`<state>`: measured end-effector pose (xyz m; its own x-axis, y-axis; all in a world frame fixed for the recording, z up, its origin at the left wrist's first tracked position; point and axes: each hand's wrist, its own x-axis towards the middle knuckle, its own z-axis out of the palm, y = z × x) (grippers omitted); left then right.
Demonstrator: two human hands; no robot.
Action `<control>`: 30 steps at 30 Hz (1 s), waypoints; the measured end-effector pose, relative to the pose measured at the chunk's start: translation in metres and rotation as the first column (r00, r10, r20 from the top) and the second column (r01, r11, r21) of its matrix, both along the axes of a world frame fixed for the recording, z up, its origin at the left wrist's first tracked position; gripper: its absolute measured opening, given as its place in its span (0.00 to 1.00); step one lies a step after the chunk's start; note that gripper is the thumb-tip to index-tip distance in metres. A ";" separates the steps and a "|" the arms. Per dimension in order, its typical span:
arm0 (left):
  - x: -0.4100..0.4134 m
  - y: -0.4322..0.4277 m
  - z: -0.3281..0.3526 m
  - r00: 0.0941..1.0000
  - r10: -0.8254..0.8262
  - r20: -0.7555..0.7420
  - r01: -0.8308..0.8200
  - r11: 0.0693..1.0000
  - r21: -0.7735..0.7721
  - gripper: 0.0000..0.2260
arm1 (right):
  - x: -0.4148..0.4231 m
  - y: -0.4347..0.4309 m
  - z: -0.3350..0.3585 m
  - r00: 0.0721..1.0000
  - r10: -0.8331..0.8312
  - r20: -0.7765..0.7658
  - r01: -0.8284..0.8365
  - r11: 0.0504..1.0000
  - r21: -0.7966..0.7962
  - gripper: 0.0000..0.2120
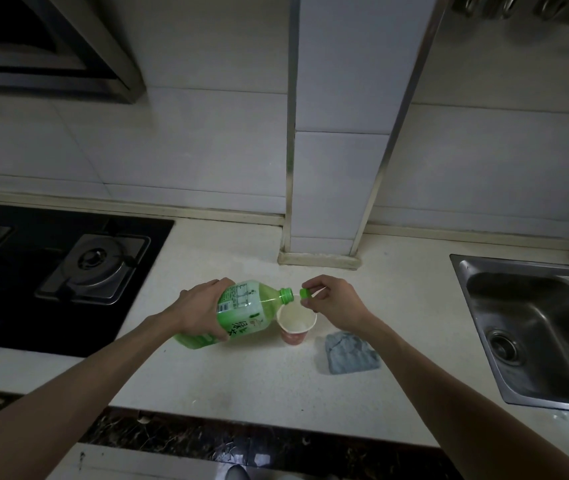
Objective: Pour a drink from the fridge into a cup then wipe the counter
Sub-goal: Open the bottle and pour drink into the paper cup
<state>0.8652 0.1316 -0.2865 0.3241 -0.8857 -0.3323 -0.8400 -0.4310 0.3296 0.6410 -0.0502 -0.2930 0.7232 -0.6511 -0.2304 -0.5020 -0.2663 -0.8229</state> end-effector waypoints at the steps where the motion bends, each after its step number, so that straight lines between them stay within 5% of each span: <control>1: -0.001 0.001 -0.001 1.000 0.005 -0.019 -0.005 1.000 -0.015 0.38 | 0.002 0.001 0.002 1.000 0.009 0.019 -0.009 1.000 0.003 0.13; 12: 0.001 0.014 -0.005 0.972 0.079 -0.221 -0.108 0.987 -0.119 0.38 | 0.023 0.012 0.027 0.981 0.113 0.157 -0.106 0.993 -0.050 0.13; 17: 0.005 0.021 -0.002 0.952 0.107 -0.288 -0.138 0.986 -0.090 0.39 | 0.027 0.014 0.031 0.935 0.306 0.181 -0.259 0.935 -0.243 0.16; 24: 0.008 0.029 0.006 0.943 0.113 -0.313 -0.151 0.983 -0.102 0.39 | 0.039 0.025 0.036 0.985 0.142 0.102 -0.125 0.980 -0.154 0.08; 30: 0.006 0.032 0.012 0.927 0.139 -0.347 -0.200 0.969 -0.146 0.37 | 0.041 0.033 0.036 0.987 0.101 -0.127 -0.145 0.897 -0.417 0.39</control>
